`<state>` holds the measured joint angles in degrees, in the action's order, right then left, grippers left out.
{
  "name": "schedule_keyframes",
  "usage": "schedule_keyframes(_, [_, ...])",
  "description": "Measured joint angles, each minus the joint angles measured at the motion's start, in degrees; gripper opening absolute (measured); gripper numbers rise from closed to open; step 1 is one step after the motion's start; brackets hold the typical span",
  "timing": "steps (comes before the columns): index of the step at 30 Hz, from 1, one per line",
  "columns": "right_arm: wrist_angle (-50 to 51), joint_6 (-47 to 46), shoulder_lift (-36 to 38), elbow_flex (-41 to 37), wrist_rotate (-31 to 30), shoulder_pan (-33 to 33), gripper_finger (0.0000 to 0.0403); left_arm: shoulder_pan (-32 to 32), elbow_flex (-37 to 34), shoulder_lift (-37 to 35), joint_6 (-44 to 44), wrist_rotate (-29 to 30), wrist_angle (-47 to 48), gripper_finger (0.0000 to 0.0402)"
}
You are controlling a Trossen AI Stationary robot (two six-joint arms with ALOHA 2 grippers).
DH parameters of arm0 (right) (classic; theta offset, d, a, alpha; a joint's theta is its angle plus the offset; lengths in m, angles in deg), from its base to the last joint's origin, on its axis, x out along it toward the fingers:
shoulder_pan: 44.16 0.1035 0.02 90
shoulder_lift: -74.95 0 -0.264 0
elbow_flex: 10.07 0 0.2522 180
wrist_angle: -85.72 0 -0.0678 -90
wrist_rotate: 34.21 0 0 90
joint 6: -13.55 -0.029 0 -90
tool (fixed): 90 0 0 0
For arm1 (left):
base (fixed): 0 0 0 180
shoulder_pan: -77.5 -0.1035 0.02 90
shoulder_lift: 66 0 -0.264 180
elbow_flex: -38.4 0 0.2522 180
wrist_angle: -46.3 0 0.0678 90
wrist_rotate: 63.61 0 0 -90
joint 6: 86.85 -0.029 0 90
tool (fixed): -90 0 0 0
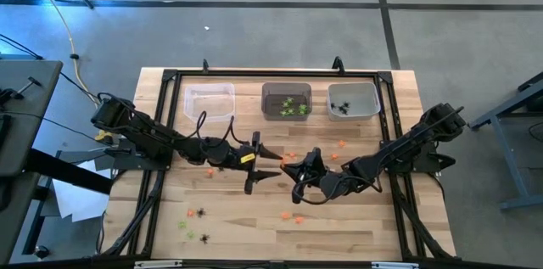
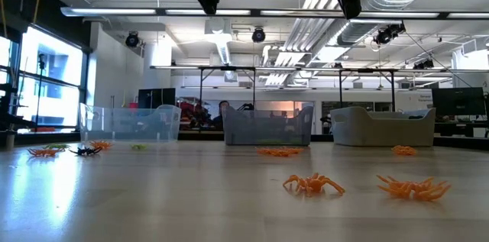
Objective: Sort Halloween decoration
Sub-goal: Put the orange spider toy into the transparent bin
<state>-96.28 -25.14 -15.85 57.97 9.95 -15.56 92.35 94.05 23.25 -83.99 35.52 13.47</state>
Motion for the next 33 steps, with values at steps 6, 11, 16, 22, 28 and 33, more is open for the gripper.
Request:
schedule_keyframes(6, [0.0, -0.3, 0.0, 0.0, 0.0, 0.0, 0.0000, -1.1, 0.0, 0.0, -0.1, 0.0, 0.0, 0.0212])
schedule_keyframes(11, [-1.1, 0.1, 0.0, 0.0, 0.0, -0.1, 0.0000, -1.6, 0.0, 0.0, 0.0, 0.4, 0.0, 0.0212])
schedule_keyframes(16, [-3.0, 1.6, 0.0, 0.0, 1.0, -0.1, 0.0000, -2.2, 0.0, 0.0, 0.0, 0.5, 0.0, 0.0212])
schedule_keyframes(22, [-3.0, 1.6, 0.0, 0.0, 1.0, -0.1, 0.0000, -2.7, 0.0, 0.0, -0.1, 0.4, -0.4, 0.0212])
schedule_keyframes(28, [-2.8, 1.6, 0.0, 0.0, 1.0, -0.1, 0.0000, -3.0, 0.0, 0.0, -1.5, 0.2, -0.1, 0.0204])
schedule_keyframes(33, [-2.8, 1.7, 0.0, 0.0, 1.0, -0.2, 0.0000, -3.0, 0.0, 0.0, -2.1, -0.8, -0.1, 0.0155])
